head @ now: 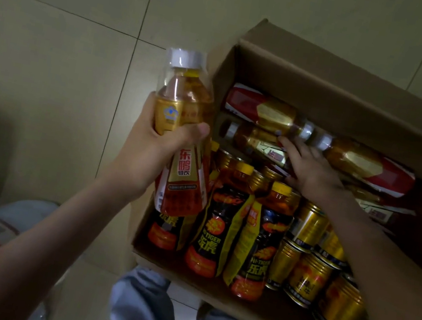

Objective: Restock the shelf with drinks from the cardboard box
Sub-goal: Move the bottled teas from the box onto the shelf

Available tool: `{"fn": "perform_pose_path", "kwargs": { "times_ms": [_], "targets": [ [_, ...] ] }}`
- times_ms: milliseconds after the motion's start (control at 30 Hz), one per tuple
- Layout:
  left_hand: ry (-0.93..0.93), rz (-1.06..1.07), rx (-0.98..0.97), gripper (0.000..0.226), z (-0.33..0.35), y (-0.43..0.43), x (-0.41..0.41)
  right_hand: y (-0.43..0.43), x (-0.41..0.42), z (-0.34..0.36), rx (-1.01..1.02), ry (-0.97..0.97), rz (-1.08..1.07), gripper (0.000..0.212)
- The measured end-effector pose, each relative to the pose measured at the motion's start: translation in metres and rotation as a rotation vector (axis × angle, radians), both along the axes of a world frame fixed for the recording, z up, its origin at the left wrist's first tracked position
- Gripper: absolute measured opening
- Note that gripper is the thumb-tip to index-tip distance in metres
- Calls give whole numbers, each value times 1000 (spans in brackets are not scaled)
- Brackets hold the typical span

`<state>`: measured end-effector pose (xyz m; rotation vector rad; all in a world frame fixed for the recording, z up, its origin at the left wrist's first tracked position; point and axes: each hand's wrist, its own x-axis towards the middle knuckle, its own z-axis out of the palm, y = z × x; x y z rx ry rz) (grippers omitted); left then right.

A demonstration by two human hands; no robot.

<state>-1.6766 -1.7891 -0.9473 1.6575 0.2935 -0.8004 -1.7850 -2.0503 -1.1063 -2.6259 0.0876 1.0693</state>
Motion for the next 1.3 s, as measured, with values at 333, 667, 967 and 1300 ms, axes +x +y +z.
{"fn": "perform_pose_path", "kwargs": {
  "times_ms": [333,667,967,1300],
  "targets": [
    [150,-48,180,50,45,-20,5,-33,-56,129,-49,93,-330,90],
    [375,-229,-57,52,277,-69,2,30,-98,446,622,-101,-1626,51],
    [330,-632,-223,86,524,-85,-40,127,-143,699,1187,-445,-1835,112],
    [107,-1163,-521,65,729,-72,-193,203,-301,859,946,-761,-1709,89]
  ]
}}
